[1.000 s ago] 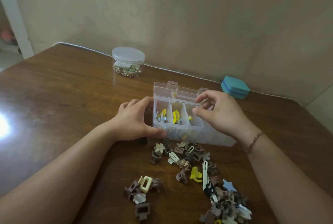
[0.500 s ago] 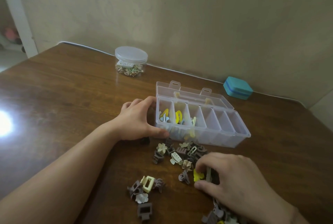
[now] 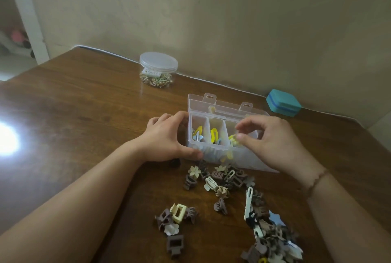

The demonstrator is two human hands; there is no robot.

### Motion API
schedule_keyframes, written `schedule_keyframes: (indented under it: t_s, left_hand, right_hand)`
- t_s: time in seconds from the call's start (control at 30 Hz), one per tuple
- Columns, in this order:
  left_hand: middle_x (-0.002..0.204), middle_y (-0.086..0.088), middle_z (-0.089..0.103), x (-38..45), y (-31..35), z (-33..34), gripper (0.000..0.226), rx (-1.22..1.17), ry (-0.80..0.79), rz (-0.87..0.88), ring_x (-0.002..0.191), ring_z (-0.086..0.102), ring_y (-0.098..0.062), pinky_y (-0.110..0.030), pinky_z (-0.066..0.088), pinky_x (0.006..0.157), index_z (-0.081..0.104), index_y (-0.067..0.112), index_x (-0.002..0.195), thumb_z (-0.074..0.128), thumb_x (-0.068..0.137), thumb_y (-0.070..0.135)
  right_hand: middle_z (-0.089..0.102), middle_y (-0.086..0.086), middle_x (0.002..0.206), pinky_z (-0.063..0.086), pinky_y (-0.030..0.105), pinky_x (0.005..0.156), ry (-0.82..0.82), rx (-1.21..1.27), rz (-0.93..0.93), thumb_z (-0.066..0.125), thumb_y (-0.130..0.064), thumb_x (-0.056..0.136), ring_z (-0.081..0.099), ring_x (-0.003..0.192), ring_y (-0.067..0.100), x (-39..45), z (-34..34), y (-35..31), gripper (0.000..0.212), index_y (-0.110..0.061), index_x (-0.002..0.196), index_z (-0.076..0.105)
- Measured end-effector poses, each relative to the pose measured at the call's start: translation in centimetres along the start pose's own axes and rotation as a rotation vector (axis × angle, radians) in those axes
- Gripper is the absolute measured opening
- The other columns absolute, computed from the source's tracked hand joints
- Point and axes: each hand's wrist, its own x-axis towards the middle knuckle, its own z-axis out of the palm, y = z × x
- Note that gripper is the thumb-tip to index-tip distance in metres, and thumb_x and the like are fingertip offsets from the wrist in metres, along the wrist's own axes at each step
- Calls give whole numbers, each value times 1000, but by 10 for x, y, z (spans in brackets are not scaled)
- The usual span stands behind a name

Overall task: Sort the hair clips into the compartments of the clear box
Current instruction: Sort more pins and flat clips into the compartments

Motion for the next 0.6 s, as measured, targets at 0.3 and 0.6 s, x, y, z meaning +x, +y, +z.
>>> schedule_keyframes:
  t_s: [0.3, 0.6]
  left_hand:
    - [135, 10, 47, 5, -6, 3, 107, 6, -17, 0, 131, 33, -12, -42, 15, 115, 31, 40, 139, 63, 47, 84]
    - [130, 14, 44, 4, -5, 2, 107, 2, -14, 8, 124, 30, -5, -40, 16, 113, 31, 40, 139, 62, 46, 83]
  right_hand:
    - [64, -18, 69, 49, 14, 55, -154, -288, 141, 65, -46, 83, 58, 61, -7, -65, -7, -11, 10, -41, 77, 59]
    - [61, -18, 77, 50, 26, 66, -210, -461, 169, 59, -49, 84, 57, 76, 2, -81, 20, -17, 17, -42, 96, 50]
